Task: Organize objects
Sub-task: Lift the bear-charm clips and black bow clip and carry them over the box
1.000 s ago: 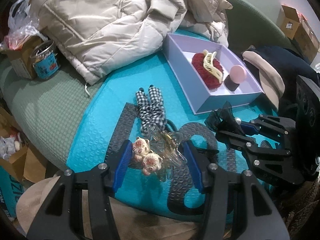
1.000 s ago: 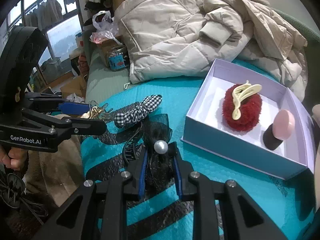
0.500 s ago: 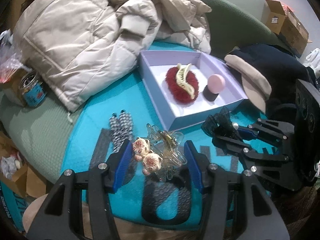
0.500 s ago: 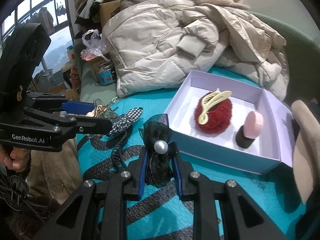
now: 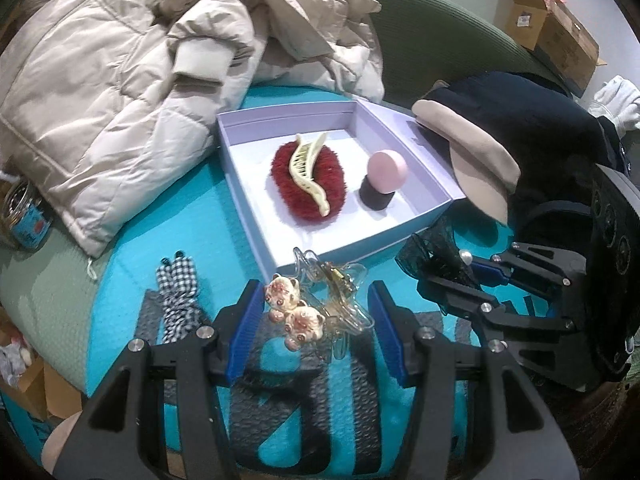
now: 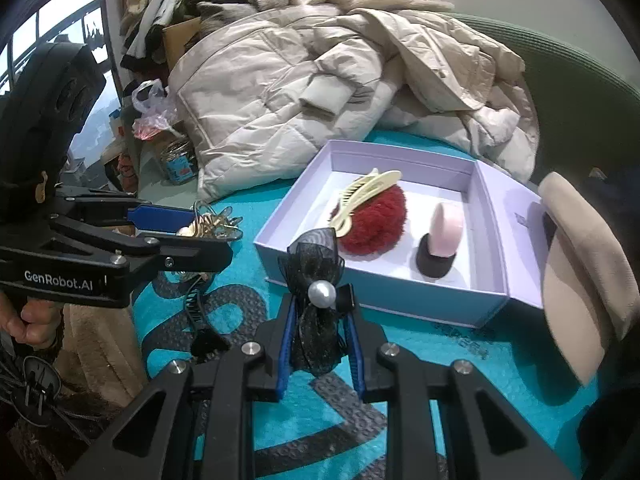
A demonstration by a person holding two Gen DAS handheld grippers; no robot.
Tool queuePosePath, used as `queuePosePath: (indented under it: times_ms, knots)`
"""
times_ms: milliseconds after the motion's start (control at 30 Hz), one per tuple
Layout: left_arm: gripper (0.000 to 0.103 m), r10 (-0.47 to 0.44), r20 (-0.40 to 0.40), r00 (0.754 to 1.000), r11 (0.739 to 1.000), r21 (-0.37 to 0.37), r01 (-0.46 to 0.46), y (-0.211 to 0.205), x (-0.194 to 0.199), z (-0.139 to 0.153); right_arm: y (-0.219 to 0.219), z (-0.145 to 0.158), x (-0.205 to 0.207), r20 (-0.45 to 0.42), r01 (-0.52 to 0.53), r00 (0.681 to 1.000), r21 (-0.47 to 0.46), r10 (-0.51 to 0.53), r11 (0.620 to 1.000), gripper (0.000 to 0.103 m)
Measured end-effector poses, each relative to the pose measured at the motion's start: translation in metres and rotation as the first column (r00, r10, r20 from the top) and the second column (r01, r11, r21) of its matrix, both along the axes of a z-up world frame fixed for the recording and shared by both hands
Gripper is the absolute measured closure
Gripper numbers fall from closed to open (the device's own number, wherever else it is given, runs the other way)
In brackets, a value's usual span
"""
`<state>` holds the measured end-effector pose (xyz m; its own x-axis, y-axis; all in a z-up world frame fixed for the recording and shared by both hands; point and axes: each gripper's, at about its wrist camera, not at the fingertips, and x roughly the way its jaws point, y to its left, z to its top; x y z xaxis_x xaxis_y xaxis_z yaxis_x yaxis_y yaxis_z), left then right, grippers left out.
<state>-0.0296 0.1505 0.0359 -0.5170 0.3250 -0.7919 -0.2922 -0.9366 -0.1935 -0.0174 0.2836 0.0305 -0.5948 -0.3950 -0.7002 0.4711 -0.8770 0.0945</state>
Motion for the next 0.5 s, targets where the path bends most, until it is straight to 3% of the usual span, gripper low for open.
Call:
queuePosePath:
  times_ms: [500]
  knots:
    - [0.051,-0.067,0.001,0.998,0.997,-0.022,0.067,0.039,-0.046,0.011,0.023,0.009,-0.032,-0.023,0.025,0.999,-0.012,-0.025,1.000,0.080]
